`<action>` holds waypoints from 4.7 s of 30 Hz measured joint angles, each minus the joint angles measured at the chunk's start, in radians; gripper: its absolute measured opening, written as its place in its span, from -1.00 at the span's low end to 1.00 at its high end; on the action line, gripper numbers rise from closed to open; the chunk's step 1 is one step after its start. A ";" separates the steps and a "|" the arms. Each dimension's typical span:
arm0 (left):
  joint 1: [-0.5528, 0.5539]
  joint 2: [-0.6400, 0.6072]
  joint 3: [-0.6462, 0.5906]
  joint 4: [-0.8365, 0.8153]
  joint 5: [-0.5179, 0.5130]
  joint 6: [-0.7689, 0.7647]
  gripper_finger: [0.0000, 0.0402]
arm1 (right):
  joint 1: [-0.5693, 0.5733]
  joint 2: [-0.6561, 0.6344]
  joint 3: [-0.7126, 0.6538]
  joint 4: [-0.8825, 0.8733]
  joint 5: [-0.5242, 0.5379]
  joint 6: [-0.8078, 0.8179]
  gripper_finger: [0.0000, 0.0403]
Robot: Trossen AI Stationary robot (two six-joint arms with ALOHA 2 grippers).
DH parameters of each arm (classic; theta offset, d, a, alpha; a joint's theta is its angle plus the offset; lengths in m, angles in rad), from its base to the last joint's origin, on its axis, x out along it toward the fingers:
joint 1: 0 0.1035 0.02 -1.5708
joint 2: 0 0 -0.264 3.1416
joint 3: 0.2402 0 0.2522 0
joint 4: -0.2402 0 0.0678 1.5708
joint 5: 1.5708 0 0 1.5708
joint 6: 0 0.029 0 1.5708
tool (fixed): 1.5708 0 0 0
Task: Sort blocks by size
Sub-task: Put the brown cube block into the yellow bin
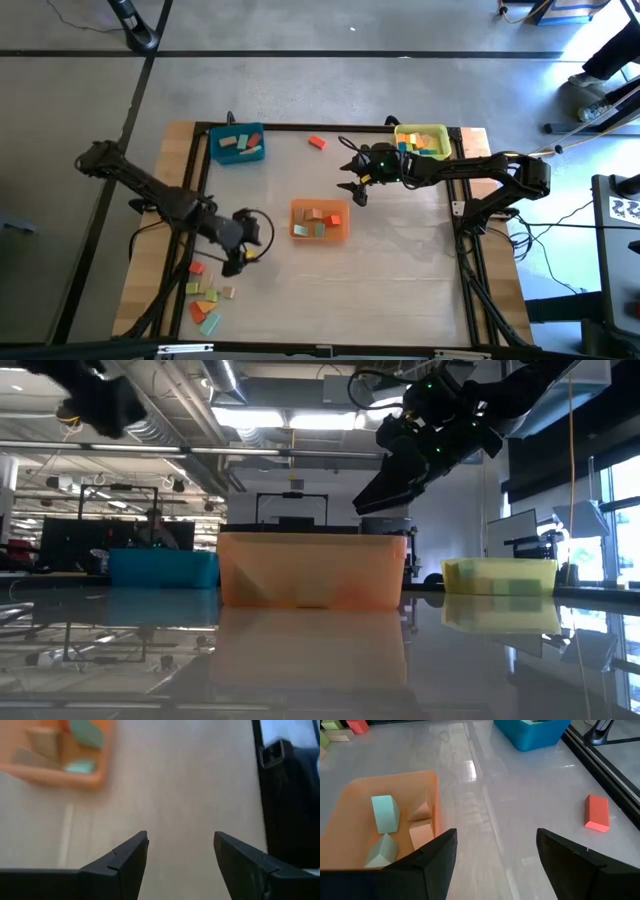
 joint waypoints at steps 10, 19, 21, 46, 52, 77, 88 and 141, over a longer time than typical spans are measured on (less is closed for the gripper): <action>-0.195 0.137 0.000 -0.007 0.013 -0.194 0.04 | 0.000 0.000 0.000 0.001 -0.002 0.002 0.33; -0.320 0.239 0.000 -0.013 0.058 -0.277 0.04 | 0.000 0.000 0.000 0.001 -0.002 -0.001 0.33; -0.334 0.259 0.000 -0.013 0.060 -0.286 0.04 | 0.000 0.000 0.000 0.001 -0.002 -0.001 0.33; -0.421 0.491 0.000 -0.022 0.068 -0.345 -0.10 | 0.000 0.000 0.000 -0.009 -0.003 0.006 0.33; -0.404 0.490 0.002 -0.022 0.066 -0.321 -0.43 | 0.000 0.000 0.000 -0.019 0.024 0.000 0.33; 0.031 0.023 0.102 0.072 -0.341 0.129 -0.38 | 0.145 -0.120 0.066 0.123 -0.011 -0.420 0.33; 0.247 0.032 0.098 0.429 -0.309 0.240 -0.37 | 0.312 -0.103 0.064 0.277 0.211 -0.718 0.33; 0.420 0.248 0.097 0.999 -0.082 0.094 -0.36 | 0.404 0.010 0.110 0.577 0.280 -0.902 -0.33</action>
